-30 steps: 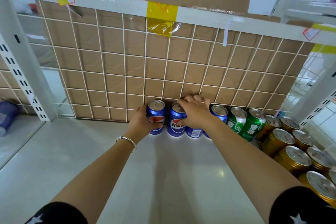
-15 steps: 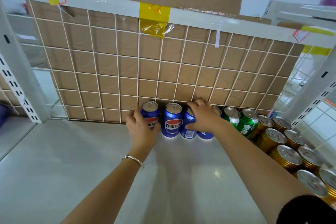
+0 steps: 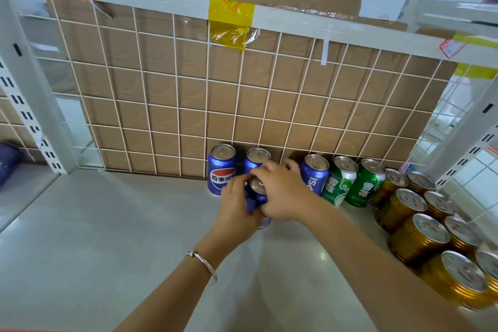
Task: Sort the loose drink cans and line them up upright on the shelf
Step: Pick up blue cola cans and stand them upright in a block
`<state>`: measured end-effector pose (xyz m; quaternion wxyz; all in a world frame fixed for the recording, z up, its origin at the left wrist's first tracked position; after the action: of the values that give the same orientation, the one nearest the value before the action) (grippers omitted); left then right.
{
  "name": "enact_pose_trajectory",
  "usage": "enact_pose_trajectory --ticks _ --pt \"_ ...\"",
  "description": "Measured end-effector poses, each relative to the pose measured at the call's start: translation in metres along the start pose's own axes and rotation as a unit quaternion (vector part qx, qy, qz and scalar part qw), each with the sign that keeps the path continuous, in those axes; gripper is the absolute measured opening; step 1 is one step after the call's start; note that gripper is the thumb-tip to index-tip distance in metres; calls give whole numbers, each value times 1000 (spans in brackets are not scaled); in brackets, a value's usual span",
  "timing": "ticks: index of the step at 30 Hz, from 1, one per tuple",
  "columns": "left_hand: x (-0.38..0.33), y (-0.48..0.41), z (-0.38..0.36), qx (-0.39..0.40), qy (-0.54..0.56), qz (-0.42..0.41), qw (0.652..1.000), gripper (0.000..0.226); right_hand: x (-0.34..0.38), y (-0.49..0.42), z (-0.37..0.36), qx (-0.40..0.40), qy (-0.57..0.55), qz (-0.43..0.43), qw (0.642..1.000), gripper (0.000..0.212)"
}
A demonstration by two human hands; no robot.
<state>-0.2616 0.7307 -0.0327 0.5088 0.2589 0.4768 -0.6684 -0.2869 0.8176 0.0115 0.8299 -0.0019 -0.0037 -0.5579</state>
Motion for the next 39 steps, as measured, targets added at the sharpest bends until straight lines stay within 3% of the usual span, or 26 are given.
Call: enact_pose_trajectory --ticks 3,5,7,10,12,15,18,20,24,29,34,36,39 --pt "8 0 14 32 6 -8 999 71 9 -5 -1 -28 -128 -17 991 73" --pt "20 1 18 70 -26 -7 997 90 14 -9 1 -30 -240 -18 970 73" --pt "31 4 26 40 -4 61 997 89 22 -13 5 -11 -310 1 951 74" --pt "37 5 45 -47 -54 131 989 77 15 -15 25 -49 -224 17 973 69" --pt "35 4 53 -62 -101 128 985 71 -17 -16 34 -51 -124 -49 990 71" --pt "33 5 56 -59 -120 120 984 72 -88 -10 27 32 -64 -186 980 77" --pt "38 6 58 -59 -120 118 984 73 -112 -4 9 99 -27 -198 975 75" --pt "41 6 62 -62 -119 124 983 75 -113 -5 1 81 -9 -200 976 78" --pt "48 9 71 -60 -114 131 983 79 -124 -5 0 24 -2 -246 969 60" --pt "50 16 66 -52 -40 136 989 78 -109 -2 8 4 -75 -183 980 61" --pt "54 21 59 -60 39 147 987 73 -34 1 2 9 -163 -78 983 76" --pt "52 21 58 -57 69 141 986 68 -13 2 -5 -40 -223 -75 971 81" --pt "52 22 58 -53 83 131 986 67 -9 11 -24 -106 -357 -102 923 85"
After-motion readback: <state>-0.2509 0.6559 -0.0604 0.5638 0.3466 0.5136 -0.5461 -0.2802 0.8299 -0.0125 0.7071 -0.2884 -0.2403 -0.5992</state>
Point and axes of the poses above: each hand's wrist, its own y-axis away from the middle knuckle, its own z-axis out of the back of the hand, x = y × z, the point moved 8 cm from there along -y, towards the middle knuckle, and after that the axes turned 5 degrees about -z, right-handed, at the moved point
